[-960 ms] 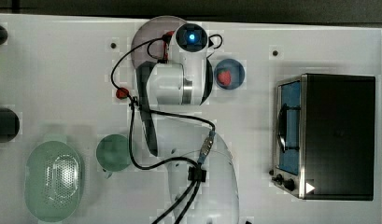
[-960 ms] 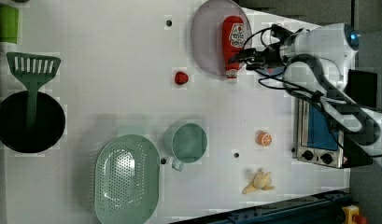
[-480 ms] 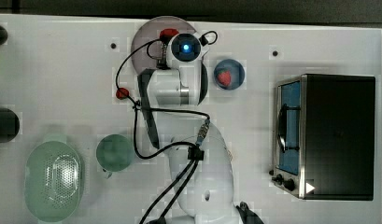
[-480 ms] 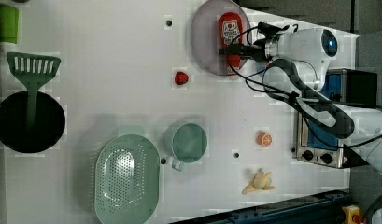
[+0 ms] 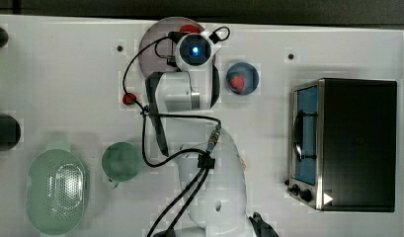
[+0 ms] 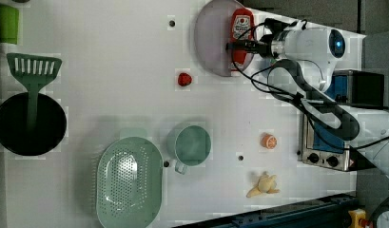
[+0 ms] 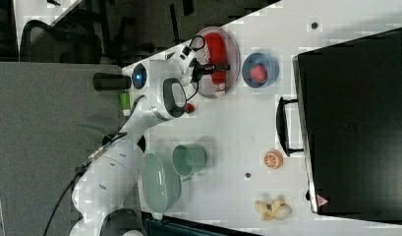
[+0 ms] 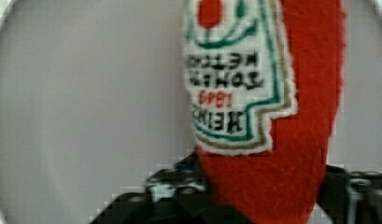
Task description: Pick ketchup from plate and place it on table.
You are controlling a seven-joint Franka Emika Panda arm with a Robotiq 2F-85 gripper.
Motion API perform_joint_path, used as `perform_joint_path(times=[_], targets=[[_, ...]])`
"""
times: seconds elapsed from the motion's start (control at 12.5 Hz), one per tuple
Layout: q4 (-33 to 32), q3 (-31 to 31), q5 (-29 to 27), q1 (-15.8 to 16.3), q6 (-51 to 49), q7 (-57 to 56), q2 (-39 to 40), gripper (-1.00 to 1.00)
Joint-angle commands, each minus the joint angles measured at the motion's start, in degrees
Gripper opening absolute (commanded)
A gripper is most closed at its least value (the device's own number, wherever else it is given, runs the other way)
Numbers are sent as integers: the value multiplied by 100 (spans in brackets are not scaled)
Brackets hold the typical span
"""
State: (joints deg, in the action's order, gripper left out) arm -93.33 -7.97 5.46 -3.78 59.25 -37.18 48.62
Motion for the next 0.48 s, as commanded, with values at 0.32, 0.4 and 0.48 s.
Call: perform_joint_path(times=[0.32,0.4,0.48], targets=[[427,-72,-62,33,-2,-90,-176,24],[526,-72,-67,29,-101,56,-278,24],[633,-71,-76,14,-309,229,-410,24]])
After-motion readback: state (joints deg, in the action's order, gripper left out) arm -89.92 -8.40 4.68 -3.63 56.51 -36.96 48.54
